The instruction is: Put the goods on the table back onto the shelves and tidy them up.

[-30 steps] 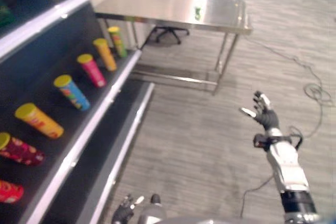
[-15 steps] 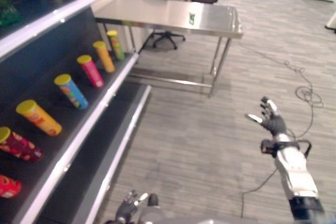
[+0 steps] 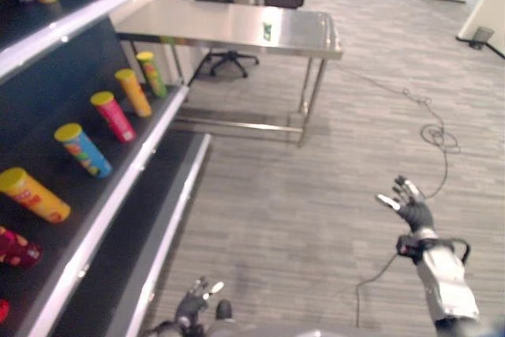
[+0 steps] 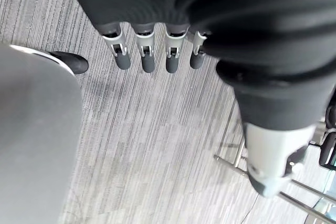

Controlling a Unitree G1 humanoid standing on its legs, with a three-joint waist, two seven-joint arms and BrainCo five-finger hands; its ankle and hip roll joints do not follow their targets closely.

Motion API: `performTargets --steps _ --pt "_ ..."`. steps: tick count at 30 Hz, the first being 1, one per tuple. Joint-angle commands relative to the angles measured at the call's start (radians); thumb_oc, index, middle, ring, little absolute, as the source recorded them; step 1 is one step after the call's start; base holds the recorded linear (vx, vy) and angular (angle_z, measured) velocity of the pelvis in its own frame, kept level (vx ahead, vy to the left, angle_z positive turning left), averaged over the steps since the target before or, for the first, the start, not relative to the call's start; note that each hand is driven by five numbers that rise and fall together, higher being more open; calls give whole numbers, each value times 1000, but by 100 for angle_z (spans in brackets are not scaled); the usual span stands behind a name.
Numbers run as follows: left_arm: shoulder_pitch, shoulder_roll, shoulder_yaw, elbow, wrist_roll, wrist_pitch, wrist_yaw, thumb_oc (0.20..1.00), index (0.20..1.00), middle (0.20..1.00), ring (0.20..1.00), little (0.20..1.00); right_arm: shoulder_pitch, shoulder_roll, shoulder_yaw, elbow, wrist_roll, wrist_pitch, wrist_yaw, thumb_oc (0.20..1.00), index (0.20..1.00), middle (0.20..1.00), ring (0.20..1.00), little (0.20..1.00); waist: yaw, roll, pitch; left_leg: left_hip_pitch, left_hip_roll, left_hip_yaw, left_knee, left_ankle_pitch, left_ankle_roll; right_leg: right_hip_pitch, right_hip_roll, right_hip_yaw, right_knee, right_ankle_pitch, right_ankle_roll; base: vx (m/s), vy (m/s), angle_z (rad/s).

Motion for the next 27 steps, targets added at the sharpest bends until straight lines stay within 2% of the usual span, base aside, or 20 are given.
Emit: performTargets --steps 1,2,3,4,5,7,9,10,12,14,17,19,22,23,24,25,27 --pt "-61 -15 -22 -7 -1 -31 -13 1000 1000 1000 1000 1000 -28 -40 -60 -114 31 -44 -3 1000 1000 1000 1000 1000 42 20 11 181 -17 -29 9 -87 8 -101 33 92 -1 114 -49 20 -159 2" --pt "-62 -17 -37 -20 1 -31 -19 1000 1000 1000 1000 1000 -26 -50 -58 -152 37 -39 -9 1000 1000 1000 1000 1000 45 0 42 126 -10 -28 168 -83 -9 -85 22 85 -1 129 -46 -1 -136 2" --pt "-63 -17 -37 -20 1 -31 -19 1000 1000 1000 1000 1000 -26 -50 -58 -153 37 -38 -9 1000 1000 1000 1000 1000 41 1 42 118 -9 -32 182 -90 -9 -85 23 82 -1 129 -47 -46 -253 32" --pt "-49 -22 -52 -30 1 -31 -34 1000 1000 1000 1000 1000 -18 -56 -51 -191 41 -30 -14 1000 1000 1000 1000 1000 55 -23 90 30 -3 -64 400 -107 -11 -56 5 80 -1 149 -54 -55 -233 42" --pt "-41 -21 -61 -49 -4 -28 -40 1000 1000 1000 1000 1000 -21 -69 -47 -204 42 -29 -16 1000 1000 1000 1000 1000 79 -37 126 -26 -19 -89 491 -110 -7 -41 -4 93 -1 158 -58 -49 -299 62" --pt "-22 -23 -60 -36 -8 -27 -49 1000 1000 1000 1000 1000 -36 -81 -33 -226 43 -27 -21 1000 1000 1000 1000 1000 105 -34 171 -108 -53 -127 647 -147 7 -13 8 114 -1 163 -71 2 -149 36" --pt "-20 -17 -59 -27 -6 -31 -51 1000 1000 1000 1000 1000 -43 -78 -34 -234 42 -22 -25 1000 1000 1000 1000 1000 109 -29 174 -126 -48 -123 642 -153 13 -8 16 122 -1 157 -73 109 -17 -13" --pt "-6 -19 -47 -13 -6 -29 -64 1000 1000 1000 1000 1000 -47 -79 -37 -254 37 -13 -25 1000 1000 1000 1000 1000 122 -20 163 -129 -41 -120 464 -145 21 -1 33 145 -1 147 -72 211 26 -45" --pt "6 -14 -39 -3 1 -28 -73 1000 1000 1000 1000 1000 -36 -78 -47 -276 37 -8 -24 1000 1000 1000 1000 1000 130 -16 152 -127 -13 -95 255 -129 25 9 51 158 -1 138 -65 301 33 -43" --pt "-3 -8 -28 20 10 -27 -65 1000 1000 1000 1000 1000 -29 -71 -58 -299 39 -6 -30 1000 1000 1000 1000 1000 136 -18 146 -153 -6 -66 48 -90 29 24 61 170 -1 132 -62 314 36 4" --pt "-29 18 -24 28 19 -25 -55 1000 1000 1000 1000 1000 -36 -78 -56 -334 42 -4 -39 1000 1000 1000 1000 1000 144 -25 150 -228 -12 -37 9 -87 24 43 60 176 -1 123 -69 303 60 26" --pt "-33 12 4 40 24 -27 -59 1000 1000 1000 1000 1000 -46 -76 -42 -329 42 -3 -40 1000 1000 1000 1000 1000 153 -18 126 -197 -17 -48 9 -72 17 60 50 186 -1 121 -74 387 142 -22" --pt "-28 0 19 44 30 -35 -55 1000 1000 1000 1000 1000 -50 -65 -35 -319 40 -3 -44 1000 1000 1000 1000 1000 155 -5 63 -145 -24 -34 9 -35 5 82 18 190 0 159 -72 377 159 -80" --pt "-28 0 19 44 30 -35 -55 1000 1000 1000 1000 1000 -50 -65 -35 -319 40 -4 -44 1000 1000 1000 1000 1000 156 -5 63 -144 -24 -31 9 -36 5 83 17 192 0 159 -72 310 112 -75" --pt "-21 -5 23 38 27 -38 -56 1000 1000 1000 1000 1000 -50 -59 -29 -323 45 -3 -43 1000 1000 1000 1000 1000 163 -4 47 -126 -33 -25 9 -27 5 93 -5 191 18 171 -70 495 208 -58" --pt "-13 -3 31 32 26 -46 -61 1000 1000 1000 1000 1000 -57 -61 -17 -320 44 -1 -42 1000 1000 1000 1000 1000 173 2 21 -85 -52 -27 9 -25 8 94 -37 192 92 191 -67 633 279 -37" --pt "-8 -1 28 28 25 -49 -63 1000 1000 1000 1000 1000 -51 -64 -10 -321 43 6 -38 1000 1000 1000 1000 1000 164 25 19 -34 -64 -22 9 -46 14 72 -51 193 204 185 -66 522 305 -33"
